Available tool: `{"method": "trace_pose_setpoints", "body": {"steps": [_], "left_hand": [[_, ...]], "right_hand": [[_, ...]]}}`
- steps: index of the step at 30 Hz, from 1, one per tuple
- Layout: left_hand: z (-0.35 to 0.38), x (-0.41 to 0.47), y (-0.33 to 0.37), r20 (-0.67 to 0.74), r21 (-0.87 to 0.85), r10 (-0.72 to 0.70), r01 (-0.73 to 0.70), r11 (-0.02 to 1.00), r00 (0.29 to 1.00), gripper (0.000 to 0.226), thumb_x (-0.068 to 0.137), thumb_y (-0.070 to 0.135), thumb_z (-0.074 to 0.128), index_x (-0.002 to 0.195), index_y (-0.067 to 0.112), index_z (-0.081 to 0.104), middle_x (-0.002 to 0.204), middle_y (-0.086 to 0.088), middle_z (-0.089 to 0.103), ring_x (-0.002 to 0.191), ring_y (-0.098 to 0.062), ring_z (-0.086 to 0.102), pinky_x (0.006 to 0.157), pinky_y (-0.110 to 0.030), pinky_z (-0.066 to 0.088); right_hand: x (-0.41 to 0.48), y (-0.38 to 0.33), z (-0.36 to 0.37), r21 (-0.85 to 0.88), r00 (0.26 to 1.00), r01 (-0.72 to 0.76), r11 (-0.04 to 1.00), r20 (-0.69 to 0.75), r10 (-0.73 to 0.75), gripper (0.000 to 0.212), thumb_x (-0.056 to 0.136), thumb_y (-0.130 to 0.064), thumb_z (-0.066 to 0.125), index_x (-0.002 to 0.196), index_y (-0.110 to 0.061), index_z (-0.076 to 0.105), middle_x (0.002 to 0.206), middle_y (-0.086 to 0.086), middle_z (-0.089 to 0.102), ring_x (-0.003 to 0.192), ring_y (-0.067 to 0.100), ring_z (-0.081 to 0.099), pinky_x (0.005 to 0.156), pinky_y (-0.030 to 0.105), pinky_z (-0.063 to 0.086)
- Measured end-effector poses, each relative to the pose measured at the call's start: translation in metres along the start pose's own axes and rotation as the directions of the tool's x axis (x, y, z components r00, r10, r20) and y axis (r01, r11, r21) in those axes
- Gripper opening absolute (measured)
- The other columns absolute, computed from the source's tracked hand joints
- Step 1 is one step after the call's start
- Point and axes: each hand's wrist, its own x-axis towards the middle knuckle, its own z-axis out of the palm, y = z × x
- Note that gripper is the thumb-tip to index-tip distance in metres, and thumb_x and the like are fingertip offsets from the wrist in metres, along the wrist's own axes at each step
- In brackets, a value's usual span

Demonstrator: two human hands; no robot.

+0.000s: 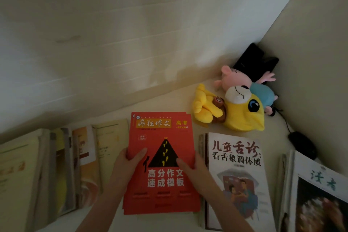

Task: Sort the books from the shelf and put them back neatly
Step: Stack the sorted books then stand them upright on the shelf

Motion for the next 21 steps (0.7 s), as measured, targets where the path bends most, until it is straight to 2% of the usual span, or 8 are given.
{"method": "trace_pose_setpoints", "body": {"steps": [3,6,9,11,13,15,19,21], "left_hand": [[0.009,-0.006,-0.005,-0.121,0.049,0.102,-0.096,0.994,0.987,0.043,0.085,0.026,0.070,0.122,0.012,0.054,0.109,-0.006,0.066,0.087,-0.018,0.066,0.072,-0.034,0.053],[0.014,-0.014,-0.006,-0.170,0.071,0.209,-0.200,0.977,0.963,0.041,0.086,0.020,0.069,0.124,0.018,0.055,0.110,-0.003,0.067,0.097,-0.022,0.066,0.086,-0.044,0.053],[0.018,-0.022,0.000,-0.139,0.049,0.263,-0.259,0.965,0.955,0.059,0.077,0.035,0.072,0.131,0.021,0.053,0.114,0.000,0.065,0.100,-0.018,0.066,0.087,-0.044,0.054],[0.021,-0.025,0.007,-0.110,0.011,0.238,-0.238,0.971,0.965,0.059,0.069,0.044,0.078,0.121,0.025,0.059,0.108,0.002,0.068,0.094,-0.015,0.068,0.083,-0.041,0.056],[0.021,-0.026,0.011,-0.092,-0.011,0.234,-0.236,0.972,0.968,0.046,0.068,0.043,0.082,0.107,0.027,0.063,0.100,0.005,0.071,0.087,-0.010,0.069,0.080,-0.038,0.057],[0.017,-0.031,0.012,-0.063,-0.041,0.243,-0.246,0.968,0.968,0.053,0.063,0.053,0.081,0.105,0.027,0.061,0.099,0.005,0.070,0.086,-0.010,0.069,0.080,-0.039,0.058],[0.001,-0.059,0.018,0.005,-0.128,0.335,-0.332,0.935,0.942,0.064,0.055,0.046,0.085,0.105,0.018,0.057,0.091,0.003,0.071,0.076,-0.003,0.068,0.063,-0.014,0.051],[-0.007,-0.074,0.030,0.029,-0.132,0.418,-0.411,0.902,0.908,0.060,0.047,0.050,0.077,0.097,0.024,0.056,0.086,0.009,0.070,0.073,0.002,0.065,0.062,-0.009,0.046]], "right_hand": [[0.008,0.005,0.012,-0.105,0.997,0.013,0.994,-0.078,-0.021,0.073,0.085,-0.039,0.067,0.140,-0.017,0.025,0.125,0.000,0.039,0.122,0.021,0.047,0.101,0.038,0.045],[0.009,0.012,0.014,-0.064,0.992,0.040,0.997,-0.119,-0.047,0.074,0.083,-0.036,0.070,0.141,-0.019,0.027,0.129,0.002,0.043,0.121,0.021,0.049,0.101,0.040,0.045],[0.008,0.016,0.012,0.011,0.988,0.053,0.999,-0.146,-0.050,0.085,0.069,-0.052,0.075,0.138,-0.023,0.035,0.129,0.002,0.051,0.116,0.020,0.055,0.097,0.044,0.049],[0.007,0.021,0.010,0.076,0.988,0.069,0.995,-0.146,-0.057,0.090,0.059,-0.064,0.073,0.134,-0.029,0.038,0.128,0.000,0.055,0.112,0.018,0.059,0.093,0.044,0.052],[0.004,0.023,0.008,0.133,0.989,0.096,0.986,-0.121,-0.080,0.079,0.064,-0.060,0.077,0.129,-0.036,0.038,0.122,-0.005,0.058,0.106,0.013,0.062,0.084,0.031,0.057],[0.000,0.023,0.005,0.185,0.991,0.111,0.976,-0.098,-0.094,0.076,0.067,-0.047,0.080,0.130,-0.033,0.039,0.120,-0.004,0.060,0.100,0.010,0.065,0.073,0.022,0.056],[-0.015,0.001,-0.012,0.305,0.983,0.174,0.936,-0.106,-0.148,0.108,0.039,-0.057,0.089,0.130,-0.025,0.040,0.117,0.004,0.065,0.093,0.017,0.070,0.068,0.028,0.057],[-0.025,-0.018,-0.022,0.305,0.969,0.240,0.922,-0.131,-0.209,0.091,0.048,-0.047,0.088,0.125,-0.021,0.046,0.111,0.006,0.068,0.092,0.014,0.069,0.069,0.021,0.055]]}}
